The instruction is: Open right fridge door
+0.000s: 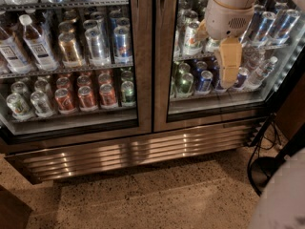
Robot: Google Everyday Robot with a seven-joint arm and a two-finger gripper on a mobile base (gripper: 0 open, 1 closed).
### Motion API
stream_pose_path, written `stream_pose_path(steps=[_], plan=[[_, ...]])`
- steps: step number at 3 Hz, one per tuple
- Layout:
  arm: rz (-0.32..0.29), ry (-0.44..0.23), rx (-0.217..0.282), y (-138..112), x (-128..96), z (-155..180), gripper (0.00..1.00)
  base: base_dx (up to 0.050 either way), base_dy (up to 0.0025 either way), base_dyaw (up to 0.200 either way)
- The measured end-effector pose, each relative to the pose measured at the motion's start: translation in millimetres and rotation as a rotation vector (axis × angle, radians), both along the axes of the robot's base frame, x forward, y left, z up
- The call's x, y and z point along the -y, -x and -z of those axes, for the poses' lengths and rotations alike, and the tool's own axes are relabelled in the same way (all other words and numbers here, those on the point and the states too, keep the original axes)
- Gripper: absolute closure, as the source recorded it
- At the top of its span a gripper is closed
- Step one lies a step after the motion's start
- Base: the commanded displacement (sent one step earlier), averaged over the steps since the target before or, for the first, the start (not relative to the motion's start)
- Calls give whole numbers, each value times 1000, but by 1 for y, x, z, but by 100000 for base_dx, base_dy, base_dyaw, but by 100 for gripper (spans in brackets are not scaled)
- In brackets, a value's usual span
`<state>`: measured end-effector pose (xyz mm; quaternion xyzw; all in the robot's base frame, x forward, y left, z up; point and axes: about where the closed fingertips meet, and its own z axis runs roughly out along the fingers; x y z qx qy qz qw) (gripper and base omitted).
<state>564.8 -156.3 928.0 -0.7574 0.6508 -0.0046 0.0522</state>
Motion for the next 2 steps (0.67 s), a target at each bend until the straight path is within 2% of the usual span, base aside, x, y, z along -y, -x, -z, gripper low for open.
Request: stream_pose_path(steps=[1, 2], plan=[[-84, -100, 13, -5, -31, -6, 0, 0, 0, 0], [-126, -253, -7, 4, -59, -9, 0, 0, 0, 0]])
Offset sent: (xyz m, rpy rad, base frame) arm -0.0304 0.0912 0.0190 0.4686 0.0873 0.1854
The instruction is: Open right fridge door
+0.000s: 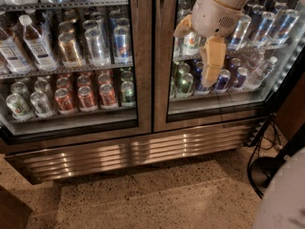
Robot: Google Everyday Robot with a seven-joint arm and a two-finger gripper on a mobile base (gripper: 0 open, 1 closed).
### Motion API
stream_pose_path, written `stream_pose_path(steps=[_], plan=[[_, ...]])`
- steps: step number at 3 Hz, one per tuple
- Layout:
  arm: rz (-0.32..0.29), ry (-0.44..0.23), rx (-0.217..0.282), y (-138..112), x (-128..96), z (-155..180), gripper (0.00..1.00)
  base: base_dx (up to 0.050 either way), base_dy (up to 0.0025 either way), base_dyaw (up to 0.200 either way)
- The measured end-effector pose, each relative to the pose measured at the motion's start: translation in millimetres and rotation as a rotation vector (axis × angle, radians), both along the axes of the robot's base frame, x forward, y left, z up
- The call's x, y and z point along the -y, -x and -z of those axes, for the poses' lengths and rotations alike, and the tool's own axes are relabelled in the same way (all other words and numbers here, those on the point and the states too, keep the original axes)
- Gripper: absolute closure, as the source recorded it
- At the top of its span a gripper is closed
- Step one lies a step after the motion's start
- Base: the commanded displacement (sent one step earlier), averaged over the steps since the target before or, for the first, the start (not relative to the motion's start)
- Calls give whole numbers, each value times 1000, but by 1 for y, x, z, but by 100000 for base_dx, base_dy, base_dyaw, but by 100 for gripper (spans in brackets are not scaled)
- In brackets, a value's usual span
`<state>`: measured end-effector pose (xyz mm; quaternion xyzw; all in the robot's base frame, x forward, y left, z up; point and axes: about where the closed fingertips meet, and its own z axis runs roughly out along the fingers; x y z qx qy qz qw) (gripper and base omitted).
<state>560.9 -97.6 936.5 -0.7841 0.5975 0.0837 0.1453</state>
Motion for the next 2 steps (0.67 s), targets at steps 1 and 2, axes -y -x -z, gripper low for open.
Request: stream_pose_path(steps=[1, 2], plan=[[-1, -125, -83, 24, -24, 1, 0, 0, 0, 0], [65, -180, -141, 33, -34, -2, 0, 0, 0, 0]])
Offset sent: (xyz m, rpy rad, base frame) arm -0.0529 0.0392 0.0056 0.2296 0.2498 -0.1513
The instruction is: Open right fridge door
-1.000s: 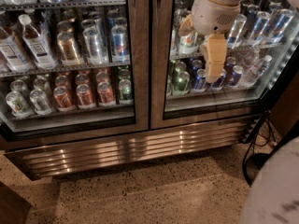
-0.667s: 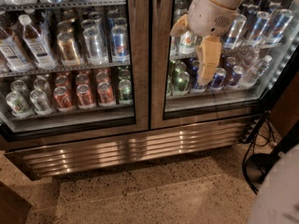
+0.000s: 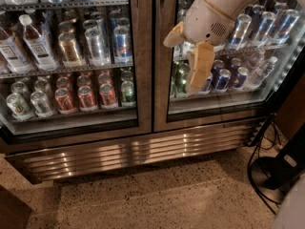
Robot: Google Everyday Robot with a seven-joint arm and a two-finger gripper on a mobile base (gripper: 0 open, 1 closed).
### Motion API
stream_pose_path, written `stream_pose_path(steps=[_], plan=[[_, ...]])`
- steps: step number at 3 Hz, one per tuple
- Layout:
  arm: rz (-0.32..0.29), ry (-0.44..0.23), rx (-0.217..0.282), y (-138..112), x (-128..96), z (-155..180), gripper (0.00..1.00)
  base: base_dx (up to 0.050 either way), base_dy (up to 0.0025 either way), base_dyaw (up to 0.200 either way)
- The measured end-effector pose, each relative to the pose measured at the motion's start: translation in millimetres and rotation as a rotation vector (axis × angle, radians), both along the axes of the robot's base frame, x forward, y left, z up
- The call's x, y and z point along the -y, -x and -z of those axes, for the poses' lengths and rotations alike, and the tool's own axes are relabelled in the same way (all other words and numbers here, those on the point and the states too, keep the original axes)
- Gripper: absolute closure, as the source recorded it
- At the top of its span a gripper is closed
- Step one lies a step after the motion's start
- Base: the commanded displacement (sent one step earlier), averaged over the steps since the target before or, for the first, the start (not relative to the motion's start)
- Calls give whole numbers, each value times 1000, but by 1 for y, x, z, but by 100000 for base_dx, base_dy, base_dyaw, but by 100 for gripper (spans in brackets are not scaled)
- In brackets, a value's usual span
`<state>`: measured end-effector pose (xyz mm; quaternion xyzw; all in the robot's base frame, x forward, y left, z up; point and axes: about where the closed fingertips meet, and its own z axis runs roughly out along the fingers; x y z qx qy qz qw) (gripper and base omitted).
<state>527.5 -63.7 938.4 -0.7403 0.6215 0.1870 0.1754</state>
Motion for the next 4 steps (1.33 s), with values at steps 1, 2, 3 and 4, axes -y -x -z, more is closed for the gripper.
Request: stream_pose_path(steps=[1, 2, 3, 4], plan=[[9, -6, 9, -3, -3, -1, 0, 0, 0, 0], [41, -114, 30, -10, -3, -3, 0, 0, 0, 0], [75, -315, 95, -35, 8, -9, 0, 0, 0, 0], [107, -509, 111, -51, 15, -33, 0, 0, 0, 0]])
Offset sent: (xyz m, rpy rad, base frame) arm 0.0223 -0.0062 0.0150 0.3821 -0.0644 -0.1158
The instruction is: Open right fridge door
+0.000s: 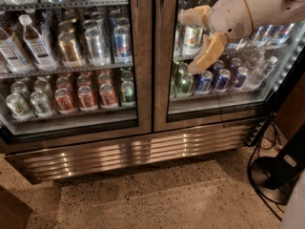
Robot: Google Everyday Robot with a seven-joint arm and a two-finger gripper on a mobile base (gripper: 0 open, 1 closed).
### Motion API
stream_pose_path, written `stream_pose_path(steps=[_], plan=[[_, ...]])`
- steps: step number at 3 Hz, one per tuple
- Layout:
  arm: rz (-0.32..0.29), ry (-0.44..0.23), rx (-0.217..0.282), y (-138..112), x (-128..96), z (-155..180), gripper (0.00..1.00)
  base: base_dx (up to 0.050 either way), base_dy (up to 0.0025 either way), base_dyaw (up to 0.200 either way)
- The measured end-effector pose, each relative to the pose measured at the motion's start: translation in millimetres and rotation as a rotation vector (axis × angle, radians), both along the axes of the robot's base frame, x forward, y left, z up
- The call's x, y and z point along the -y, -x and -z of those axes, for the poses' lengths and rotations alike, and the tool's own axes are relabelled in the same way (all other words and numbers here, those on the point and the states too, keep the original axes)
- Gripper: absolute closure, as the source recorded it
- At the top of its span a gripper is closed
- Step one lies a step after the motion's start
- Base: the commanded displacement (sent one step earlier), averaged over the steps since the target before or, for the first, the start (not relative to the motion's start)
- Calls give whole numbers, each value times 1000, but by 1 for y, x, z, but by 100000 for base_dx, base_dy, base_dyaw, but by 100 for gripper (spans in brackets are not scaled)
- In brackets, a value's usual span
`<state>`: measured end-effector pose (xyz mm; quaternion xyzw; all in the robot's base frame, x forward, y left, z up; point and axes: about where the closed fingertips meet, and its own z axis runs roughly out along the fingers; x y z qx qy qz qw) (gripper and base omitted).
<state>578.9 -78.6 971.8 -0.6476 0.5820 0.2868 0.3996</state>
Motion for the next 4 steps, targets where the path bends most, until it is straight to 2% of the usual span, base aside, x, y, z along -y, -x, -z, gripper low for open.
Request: stream_pose_path(steps=[1, 2, 3, 4], plan=[[-7, -177, -23, -9, 6, -29, 0, 0, 0, 0], [-53, -302, -23, -9, 12, -57, 0, 0, 0, 0], [-133, -350, -66, -15, 11, -66, 0, 0, 0, 0], [-141, -352, -20, -17, 11, -82, 0, 0, 0, 0]])
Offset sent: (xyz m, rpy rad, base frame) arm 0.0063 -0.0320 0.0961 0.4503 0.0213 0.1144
